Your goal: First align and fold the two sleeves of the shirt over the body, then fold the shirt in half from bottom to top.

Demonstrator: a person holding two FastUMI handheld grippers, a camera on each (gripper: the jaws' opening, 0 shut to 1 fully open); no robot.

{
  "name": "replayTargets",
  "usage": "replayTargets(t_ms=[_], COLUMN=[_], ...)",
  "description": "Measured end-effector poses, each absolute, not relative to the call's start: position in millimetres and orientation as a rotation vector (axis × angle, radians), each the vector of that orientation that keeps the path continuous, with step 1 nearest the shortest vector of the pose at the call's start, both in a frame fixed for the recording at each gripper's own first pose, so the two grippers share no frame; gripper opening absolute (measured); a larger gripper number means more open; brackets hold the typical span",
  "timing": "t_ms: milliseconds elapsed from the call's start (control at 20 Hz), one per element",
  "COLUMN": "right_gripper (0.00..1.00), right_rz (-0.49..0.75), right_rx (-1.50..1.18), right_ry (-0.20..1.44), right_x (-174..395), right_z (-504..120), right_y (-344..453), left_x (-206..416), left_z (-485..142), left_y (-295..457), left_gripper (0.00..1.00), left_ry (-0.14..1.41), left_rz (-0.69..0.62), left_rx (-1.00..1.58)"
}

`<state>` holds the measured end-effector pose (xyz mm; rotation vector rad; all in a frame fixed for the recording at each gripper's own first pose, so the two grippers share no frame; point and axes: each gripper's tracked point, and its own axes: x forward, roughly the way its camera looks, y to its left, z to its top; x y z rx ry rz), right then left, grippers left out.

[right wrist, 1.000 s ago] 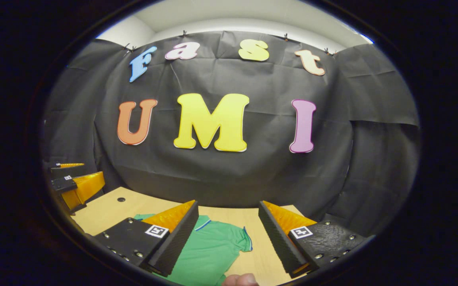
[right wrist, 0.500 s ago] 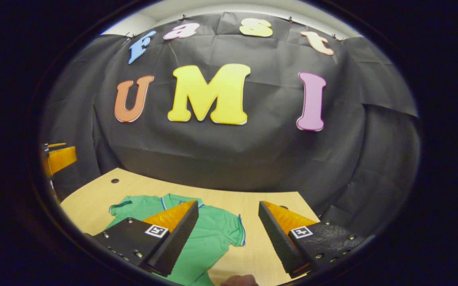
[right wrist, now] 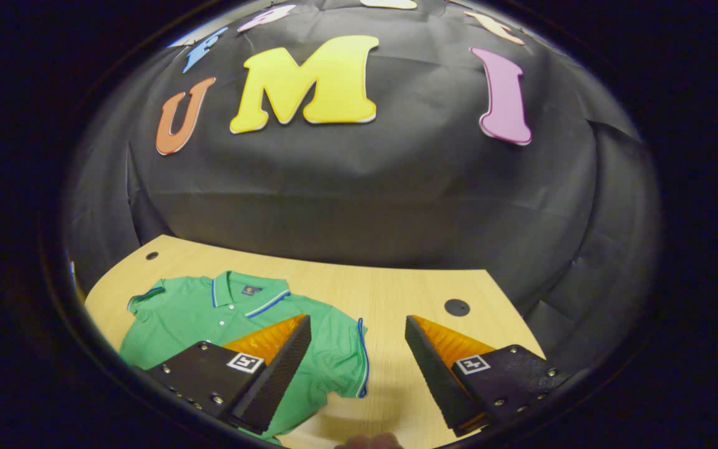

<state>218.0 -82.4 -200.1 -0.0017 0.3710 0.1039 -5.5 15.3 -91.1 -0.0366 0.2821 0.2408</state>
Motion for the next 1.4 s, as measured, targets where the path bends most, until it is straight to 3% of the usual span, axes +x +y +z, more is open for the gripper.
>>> replayTargets(t_ms=[550, 700, 750, 950, 1050, 1150, 1200, 1400], right_gripper=[0.95, 0.8, 0.79, 0.28, 0.23, 0.03, 0.0, 0.03], right_rz=[0.134, 0.152, 0.151, 0.121, 0.13, 0.129, 0.131, 0.125], right_rx=[0.007, 0.056, 0.066, 0.075, 0.06, 0.05, 0.052, 0.06], right_ry=[0.564, 0.611, 0.608, 0.625, 0.628, 0.621, 0.613, 0.565], right_x=[287.0, 288.2, 290.0, 289.7, 288.0, 286.3, 286.0, 288.0], right_z=[-306.5, -321.1, -319.6, -322.6, -320.5, -314.3, -309.3, -284.5], right_y=[-82.6, -77.2, -78.4, -86.9, -86.1, -85.2, -85.3, -85.8], left_x=[-14.3, -18.1, -21.7, -21.7, -22.4, -23.1, -24.4, -28.2], left_z=[-126.5, -130.7, -132.4, -134.3, -133.5, -134.9, -135.5, -133.9], left_y=[5.4, 9.3, 10.1, 7.8, 6.7, 8.1, 8.8, 16.4], left_gripper=[0.99, 0.99, 0.99, 0.99, 0.99, 0.99, 0.99, 0.99], left_ry=[0.367, 0.382, 0.387, 0.399, 0.397, 0.401, 0.403, 0.398], left_rz=[0.266, 0.286, 0.29, 0.283, 0.275, 0.274, 0.276, 0.285], left_rx=[-0.031, -0.041, -0.038, -0.033, -0.028, -0.027, -0.029, -0.034])
